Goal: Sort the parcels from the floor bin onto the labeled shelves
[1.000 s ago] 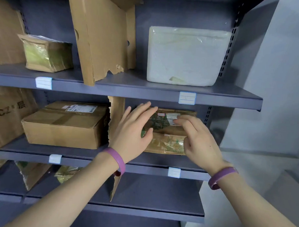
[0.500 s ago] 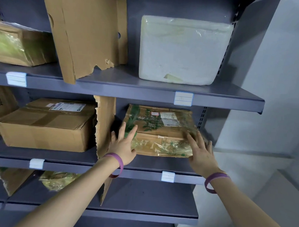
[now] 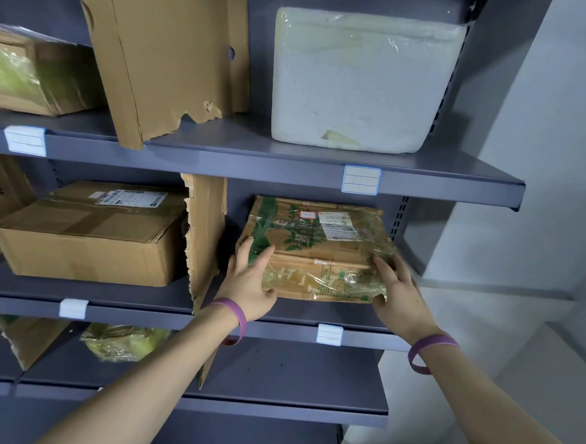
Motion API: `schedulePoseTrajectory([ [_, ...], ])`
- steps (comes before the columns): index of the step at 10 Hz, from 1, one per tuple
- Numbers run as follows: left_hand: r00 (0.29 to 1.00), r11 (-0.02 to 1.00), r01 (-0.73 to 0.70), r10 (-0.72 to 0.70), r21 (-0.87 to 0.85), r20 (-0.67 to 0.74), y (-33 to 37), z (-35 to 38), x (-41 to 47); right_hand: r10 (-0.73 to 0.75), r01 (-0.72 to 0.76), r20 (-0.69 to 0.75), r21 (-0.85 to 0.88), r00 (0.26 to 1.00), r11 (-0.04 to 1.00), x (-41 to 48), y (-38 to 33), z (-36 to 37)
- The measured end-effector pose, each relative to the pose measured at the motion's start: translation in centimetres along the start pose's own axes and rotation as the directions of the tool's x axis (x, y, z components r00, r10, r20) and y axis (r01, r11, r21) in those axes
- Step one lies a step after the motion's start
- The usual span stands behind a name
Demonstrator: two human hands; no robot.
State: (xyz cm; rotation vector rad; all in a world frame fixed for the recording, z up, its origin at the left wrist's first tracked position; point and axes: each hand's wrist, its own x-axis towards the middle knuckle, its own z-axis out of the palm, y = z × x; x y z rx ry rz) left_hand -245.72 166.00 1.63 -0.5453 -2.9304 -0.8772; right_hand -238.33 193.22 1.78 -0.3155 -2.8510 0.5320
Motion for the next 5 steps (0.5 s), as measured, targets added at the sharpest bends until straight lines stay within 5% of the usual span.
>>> schedulePoseTrajectory([
  [3,0.995,0.991,0.020,-0.033,0.133,0.097,1.7,-0.7,-1.7,0.093,-0.087,0.015,-0.237,0.996,0.968,-1.2,-1.9,-0.1],
  [5,0.985,0.980,-0.170,0.169,0.103,0.018,2.7,-3.0,-5.2,0.007,-0.013,-0.025,-0.232,1.000,0.973,-3.7,-6.2,-0.3],
])
